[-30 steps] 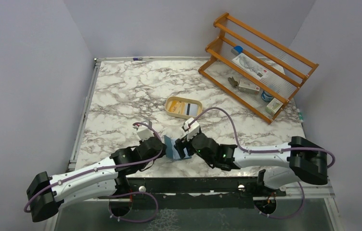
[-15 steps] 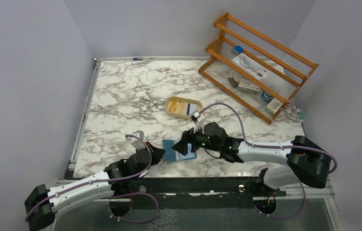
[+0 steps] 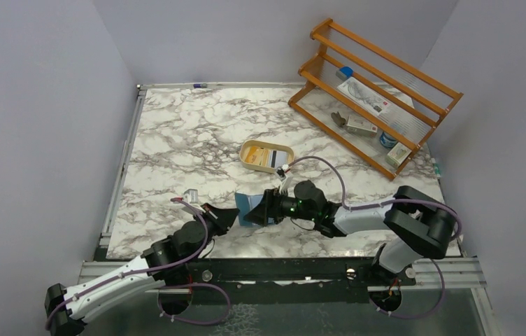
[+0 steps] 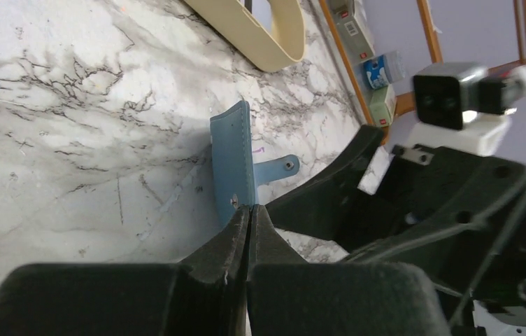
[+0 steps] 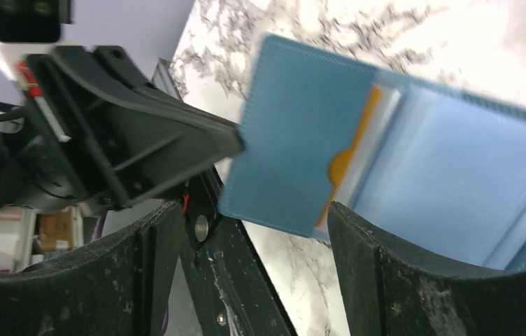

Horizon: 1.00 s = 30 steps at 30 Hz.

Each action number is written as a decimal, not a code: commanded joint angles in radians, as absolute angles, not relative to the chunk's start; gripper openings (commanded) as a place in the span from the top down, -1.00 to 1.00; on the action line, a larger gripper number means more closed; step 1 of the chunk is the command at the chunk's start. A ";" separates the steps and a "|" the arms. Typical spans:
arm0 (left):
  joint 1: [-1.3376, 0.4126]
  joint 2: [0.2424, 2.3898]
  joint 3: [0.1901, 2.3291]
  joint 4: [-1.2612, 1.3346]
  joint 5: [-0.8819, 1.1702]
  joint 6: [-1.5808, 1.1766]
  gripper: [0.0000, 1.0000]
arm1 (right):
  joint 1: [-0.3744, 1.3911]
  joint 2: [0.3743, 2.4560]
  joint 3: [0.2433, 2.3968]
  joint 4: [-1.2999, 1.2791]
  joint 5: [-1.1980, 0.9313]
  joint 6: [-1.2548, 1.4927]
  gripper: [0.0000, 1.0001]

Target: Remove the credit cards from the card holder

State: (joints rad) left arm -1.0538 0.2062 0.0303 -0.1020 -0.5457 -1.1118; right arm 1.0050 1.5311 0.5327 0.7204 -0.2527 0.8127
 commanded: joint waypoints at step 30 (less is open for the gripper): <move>-1.049 0.827 0.060 -0.116 -0.530 -1.287 1.00 | 0.953 1.703 0.575 0.742 -0.194 0.876 -0.61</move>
